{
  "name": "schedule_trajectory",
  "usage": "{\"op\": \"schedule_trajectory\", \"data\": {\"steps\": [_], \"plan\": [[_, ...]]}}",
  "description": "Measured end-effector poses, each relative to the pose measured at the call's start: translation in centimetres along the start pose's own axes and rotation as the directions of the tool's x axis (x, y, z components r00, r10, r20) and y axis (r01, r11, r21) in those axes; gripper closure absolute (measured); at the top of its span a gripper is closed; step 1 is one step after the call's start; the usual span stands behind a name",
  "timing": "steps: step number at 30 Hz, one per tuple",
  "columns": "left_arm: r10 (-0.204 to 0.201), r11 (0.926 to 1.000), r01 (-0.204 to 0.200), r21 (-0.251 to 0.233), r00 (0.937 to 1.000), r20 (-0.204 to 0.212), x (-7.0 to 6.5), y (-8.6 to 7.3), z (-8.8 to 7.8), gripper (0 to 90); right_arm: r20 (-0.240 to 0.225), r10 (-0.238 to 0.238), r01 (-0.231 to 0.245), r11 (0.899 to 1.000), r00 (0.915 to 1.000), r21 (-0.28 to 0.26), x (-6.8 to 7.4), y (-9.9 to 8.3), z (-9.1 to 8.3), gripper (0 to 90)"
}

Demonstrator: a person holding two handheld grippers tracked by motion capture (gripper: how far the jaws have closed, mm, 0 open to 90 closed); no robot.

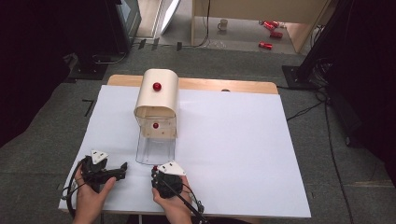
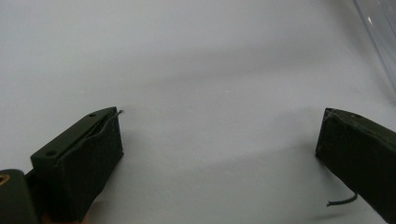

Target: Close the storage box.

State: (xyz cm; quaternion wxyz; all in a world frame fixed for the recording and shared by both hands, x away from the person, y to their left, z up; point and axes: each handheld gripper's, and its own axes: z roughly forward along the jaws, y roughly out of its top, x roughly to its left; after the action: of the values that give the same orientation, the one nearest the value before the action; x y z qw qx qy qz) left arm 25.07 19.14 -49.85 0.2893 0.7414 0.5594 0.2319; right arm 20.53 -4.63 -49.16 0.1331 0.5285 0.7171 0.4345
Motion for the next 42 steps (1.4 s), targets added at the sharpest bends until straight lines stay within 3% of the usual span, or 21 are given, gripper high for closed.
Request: {"op": "schedule_trajectory", "data": {"steps": [13,25,42], "plan": [[-0.002,1.0000,0.002,-0.002,1.0000,0.000,0.0,0.0,0.0,0.4,0.012,-0.012,0.013,1.000,0.9998,-0.023,-0.4,1.8,0.0,74.8],[-0.002,1.0000,0.002,-0.002,1.0000,0.000,0.0,0.0,0.0,0.4,0.032,-0.019,0.021,0.999,0.9993,-0.045,-1.0,3.9,1.1,74.8],[-0.005,1.0000,0.005,-0.004,1.0000,0.000,0.0,0.0,0.0,0.4,0.036,-0.003,0.004,1.000,0.9994,-0.029,-2.4,6.2,3.0,74.8]]}}
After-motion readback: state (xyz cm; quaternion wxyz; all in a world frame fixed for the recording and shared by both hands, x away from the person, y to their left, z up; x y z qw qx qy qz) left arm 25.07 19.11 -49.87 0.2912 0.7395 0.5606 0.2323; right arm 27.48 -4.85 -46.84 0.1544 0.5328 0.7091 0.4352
